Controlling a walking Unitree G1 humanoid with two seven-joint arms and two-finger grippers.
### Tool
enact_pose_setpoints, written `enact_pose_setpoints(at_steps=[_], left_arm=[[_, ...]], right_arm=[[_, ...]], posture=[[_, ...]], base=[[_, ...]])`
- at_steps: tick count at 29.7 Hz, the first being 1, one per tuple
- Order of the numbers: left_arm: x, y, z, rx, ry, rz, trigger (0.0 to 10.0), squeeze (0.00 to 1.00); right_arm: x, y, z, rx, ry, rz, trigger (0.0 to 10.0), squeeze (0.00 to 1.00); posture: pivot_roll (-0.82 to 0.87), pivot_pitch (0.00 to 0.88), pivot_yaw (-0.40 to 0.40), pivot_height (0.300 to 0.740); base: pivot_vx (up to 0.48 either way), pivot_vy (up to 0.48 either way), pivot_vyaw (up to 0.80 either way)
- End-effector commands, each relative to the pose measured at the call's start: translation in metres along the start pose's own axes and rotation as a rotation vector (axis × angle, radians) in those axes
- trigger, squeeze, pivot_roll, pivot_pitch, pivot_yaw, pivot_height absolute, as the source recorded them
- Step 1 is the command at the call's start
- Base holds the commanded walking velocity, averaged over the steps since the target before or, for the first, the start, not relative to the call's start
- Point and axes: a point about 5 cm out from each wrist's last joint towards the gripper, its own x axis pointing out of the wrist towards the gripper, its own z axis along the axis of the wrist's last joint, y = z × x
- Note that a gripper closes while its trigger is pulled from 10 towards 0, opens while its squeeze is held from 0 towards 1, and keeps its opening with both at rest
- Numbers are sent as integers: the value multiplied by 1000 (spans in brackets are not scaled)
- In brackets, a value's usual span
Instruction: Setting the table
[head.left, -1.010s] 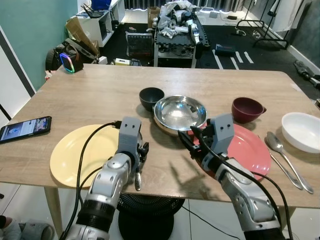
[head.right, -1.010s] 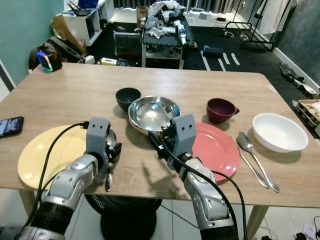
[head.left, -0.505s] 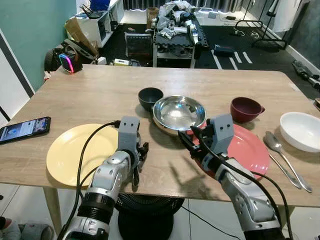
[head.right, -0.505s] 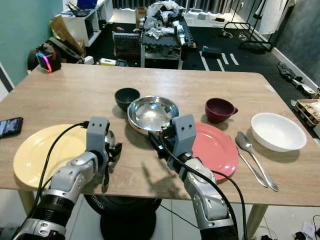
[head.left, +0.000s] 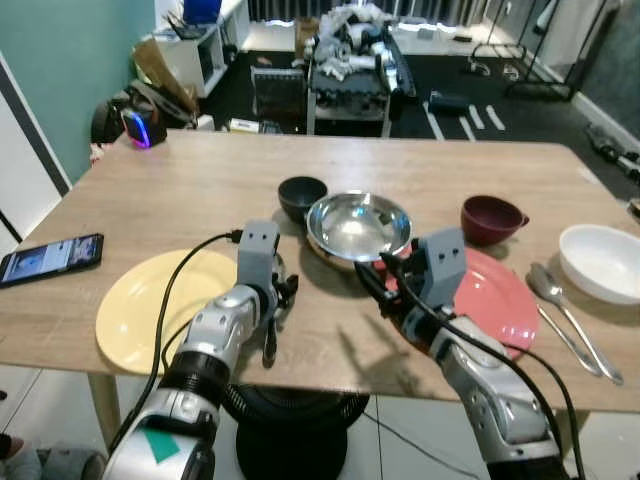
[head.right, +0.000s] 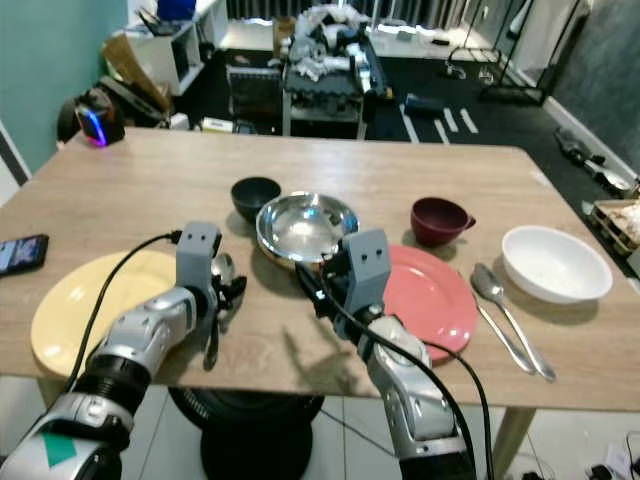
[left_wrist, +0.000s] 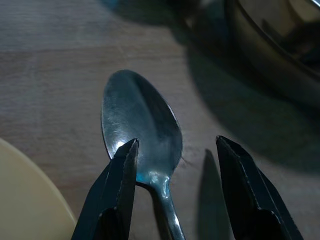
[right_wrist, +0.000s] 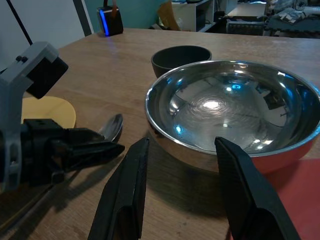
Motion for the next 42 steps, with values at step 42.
enact_pose_setpoints(at_steps=[42], left_arm=[[7,-33,20,189,-138,-30,10000,0]], right_arm=[[2,4,-2,3,-3,-11,10000,0]], posture=[[-7,24,114,740]], base=[[0,0,0]])
